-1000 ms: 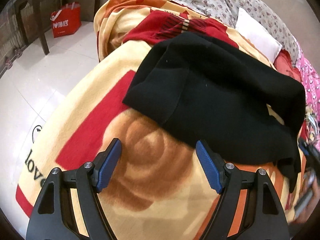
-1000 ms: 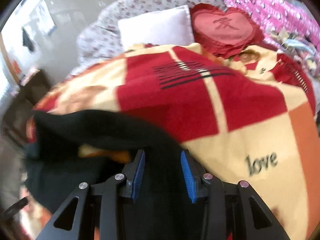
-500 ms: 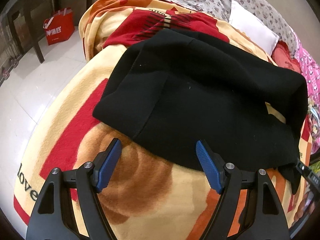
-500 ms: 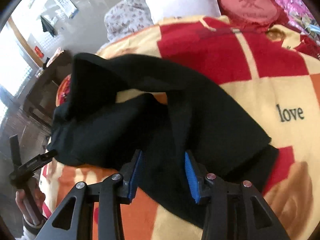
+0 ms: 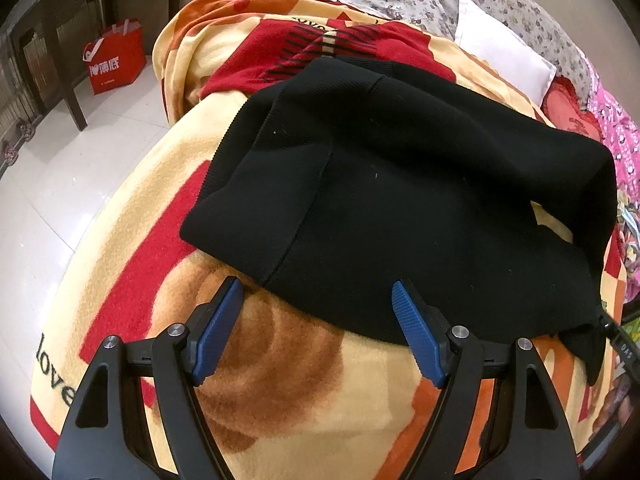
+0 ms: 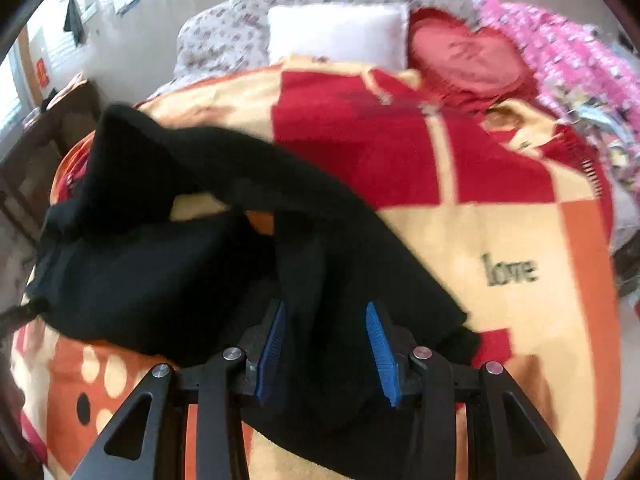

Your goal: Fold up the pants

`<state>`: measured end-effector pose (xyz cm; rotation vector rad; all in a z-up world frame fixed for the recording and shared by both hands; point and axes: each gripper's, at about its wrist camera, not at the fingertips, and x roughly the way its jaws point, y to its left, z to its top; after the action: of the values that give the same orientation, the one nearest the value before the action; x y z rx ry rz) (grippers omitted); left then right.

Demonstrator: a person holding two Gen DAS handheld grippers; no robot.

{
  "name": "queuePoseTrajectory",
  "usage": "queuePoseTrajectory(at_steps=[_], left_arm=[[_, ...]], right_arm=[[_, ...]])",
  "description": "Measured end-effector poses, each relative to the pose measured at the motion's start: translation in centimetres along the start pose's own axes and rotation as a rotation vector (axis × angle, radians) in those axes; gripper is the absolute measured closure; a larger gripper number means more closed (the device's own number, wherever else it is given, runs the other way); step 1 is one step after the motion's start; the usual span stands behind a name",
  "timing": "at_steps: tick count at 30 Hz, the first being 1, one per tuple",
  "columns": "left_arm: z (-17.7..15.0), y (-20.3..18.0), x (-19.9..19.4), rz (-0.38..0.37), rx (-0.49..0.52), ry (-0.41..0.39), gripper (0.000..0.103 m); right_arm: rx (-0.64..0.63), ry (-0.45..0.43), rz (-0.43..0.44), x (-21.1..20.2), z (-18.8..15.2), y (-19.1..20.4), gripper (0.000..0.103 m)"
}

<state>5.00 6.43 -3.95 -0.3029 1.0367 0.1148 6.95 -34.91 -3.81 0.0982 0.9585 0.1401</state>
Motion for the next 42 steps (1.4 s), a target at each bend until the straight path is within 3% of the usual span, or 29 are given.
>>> queuePoseTrajectory(at_steps=[2, 4, 9, 10, 13, 16, 19, 25, 28, 31, 34, 35, 36, 37, 38, 39, 42], left_arm=[[-0.1, 0.1, 0.0, 0.000, 0.000, -0.002, 0.025], [-0.1, 0.1, 0.0, 0.001, 0.002, -0.002, 0.025], [-0.1, -0.1, 0.0, 0.006, 0.001, -0.001, 0.025], [-0.1, -0.2, 0.0, 0.007, -0.001, 0.000, 0.025], [0.0, -0.4, 0.1, -0.011, -0.004, 0.012, 0.025], [0.2, -0.5, 0.1, -0.034, -0.015, 0.022, 0.024], [0.2, -0.8, 0.3, -0.034, -0.010, 0.020, 0.021], [0.2, -0.7, 0.3, -0.047, -0.011, 0.017, 0.021], [0.1, -0.6, 0.2, -0.053, -0.013, 0.018, 0.021], [0.1, -0.7, 0.2, -0.050, -0.012, 0.019, 0.021], [0.2, -0.7, 0.2, -0.059, -0.024, 0.017, 0.021], [0.2, -0.6, 0.2, -0.066, -0.027, 0.015, 0.022], [0.2, -0.5, 0.1, -0.081, -0.036, 0.006, 0.029], [0.2, -0.3, 0.1, -0.095, -0.047, -0.003, 0.056], [0.3, -0.1, 0.1, -0.093, -0.061, -0.003, 0.071], [0.3, -0.1, 0.2, -0.091, -0.063, 0.006, 0.087], [0.4, 0.1, -0.4, -0.115, -0.046, 0.003, 0.093]], right_arm=[[-0.027, -0.026, 0.011, 0.3, 0.2, -0.5, 0.096], [-0.063, -0.061, -0.043, -0.2, 1.2, -1.0, 0.098], [-0.119, -0.260, -0.395, -1.6, 6.5, -3.3, 0.098], [-0.111, -0.280, -0.417, -0.8, 7.8, -4.3, 0.098], [-0.073, -0.210, -0.348, 1.7, 9.5, -6.0, 0.098], [-0.069, -0.202, -0.310, 1.3, 8.7, -6.5, 0.087], [0.000, -0.112, -0.196, 0.0, 5.8, -7.5, 0.074], [0.113, -0.056, -0.035, -4.3, -2.2, -8.1, 0.070], [0.204, -0.053, 0.021, -5.8, -5.8, -8.3, 0.061], [0.253, -0.010, 0.070, -5.0, -7.7, -8.2, 0.059], [0.237, -0.060, 0.032, -4.6, -7.7, -7.3, 0.059], [0.226, -0.080, 0.044, -4.4, -7.4, -6.9, 0.067], [0.213, -0.088, 0.072, -4.0, -7.2, -6.5, 0.074], [0.207, -0.089, 0.087, -3.5, -6.9, -6.1, 0.088], [0.201, -0.095, 0.085, -3.2, -6.8, -5.6, 0.094], [0.192, -0.105, 0.088, -3.2, -6.7, -5.3, 0.095], [0.203, -0.163, 0.122, -5.2, -6.5, -5.3, 0.096]])
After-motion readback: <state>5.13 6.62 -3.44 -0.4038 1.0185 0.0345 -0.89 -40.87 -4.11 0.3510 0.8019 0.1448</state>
